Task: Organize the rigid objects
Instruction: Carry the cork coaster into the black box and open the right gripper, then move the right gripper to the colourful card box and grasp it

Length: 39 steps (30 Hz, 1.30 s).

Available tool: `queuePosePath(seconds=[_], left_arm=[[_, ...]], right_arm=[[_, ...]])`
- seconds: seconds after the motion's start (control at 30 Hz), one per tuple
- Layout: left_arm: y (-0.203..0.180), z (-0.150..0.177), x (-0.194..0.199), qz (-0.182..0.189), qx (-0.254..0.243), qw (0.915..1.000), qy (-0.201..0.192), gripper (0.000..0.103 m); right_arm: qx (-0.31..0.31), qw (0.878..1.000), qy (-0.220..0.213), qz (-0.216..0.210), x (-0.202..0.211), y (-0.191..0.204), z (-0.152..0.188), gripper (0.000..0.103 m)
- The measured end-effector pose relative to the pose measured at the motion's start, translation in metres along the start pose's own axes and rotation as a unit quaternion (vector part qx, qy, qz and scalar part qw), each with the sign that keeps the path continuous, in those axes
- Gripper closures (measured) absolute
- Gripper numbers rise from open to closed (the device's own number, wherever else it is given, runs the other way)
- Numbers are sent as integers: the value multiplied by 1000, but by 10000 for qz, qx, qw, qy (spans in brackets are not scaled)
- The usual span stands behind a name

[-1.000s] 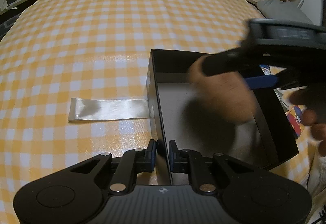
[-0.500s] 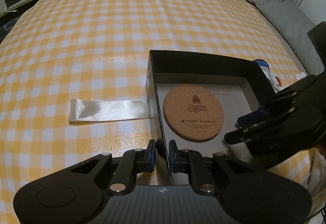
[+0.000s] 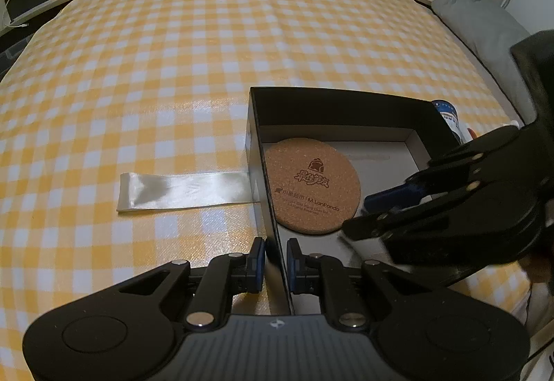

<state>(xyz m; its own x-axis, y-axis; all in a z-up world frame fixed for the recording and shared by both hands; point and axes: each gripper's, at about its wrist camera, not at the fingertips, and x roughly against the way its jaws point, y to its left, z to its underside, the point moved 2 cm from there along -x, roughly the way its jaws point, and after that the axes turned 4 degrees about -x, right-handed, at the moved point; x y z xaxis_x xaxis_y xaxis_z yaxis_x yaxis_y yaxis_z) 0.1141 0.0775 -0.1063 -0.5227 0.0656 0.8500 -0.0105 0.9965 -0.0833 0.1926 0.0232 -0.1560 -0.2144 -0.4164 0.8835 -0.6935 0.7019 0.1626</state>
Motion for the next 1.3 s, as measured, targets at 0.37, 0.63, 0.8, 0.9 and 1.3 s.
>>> queuePosePath(seconds=[0.37,0.63,0.8,0.9,1.3], left_arm=[[0,0,-1,-60,30,10000,-56,90],[-1,2,2,-312,-22,9994,-151,93],[3,1,3,-434,93,9988,-213,96],[4,2,3,-423,121,9988,-222,96],[2,2,4,-434,110,9988,-216,95]], right_arm=[[-958,9912,-902,-134,75,-35,-5,50],[-1542,9679,-1916,524,143,-78,6,10],[-2068,9524,-1985,1032,160,-110,28,0],[-2480,9437,-1807,1235,161,-134,44,0],[-2497,9631,-162,991,101,-194,82,0]])
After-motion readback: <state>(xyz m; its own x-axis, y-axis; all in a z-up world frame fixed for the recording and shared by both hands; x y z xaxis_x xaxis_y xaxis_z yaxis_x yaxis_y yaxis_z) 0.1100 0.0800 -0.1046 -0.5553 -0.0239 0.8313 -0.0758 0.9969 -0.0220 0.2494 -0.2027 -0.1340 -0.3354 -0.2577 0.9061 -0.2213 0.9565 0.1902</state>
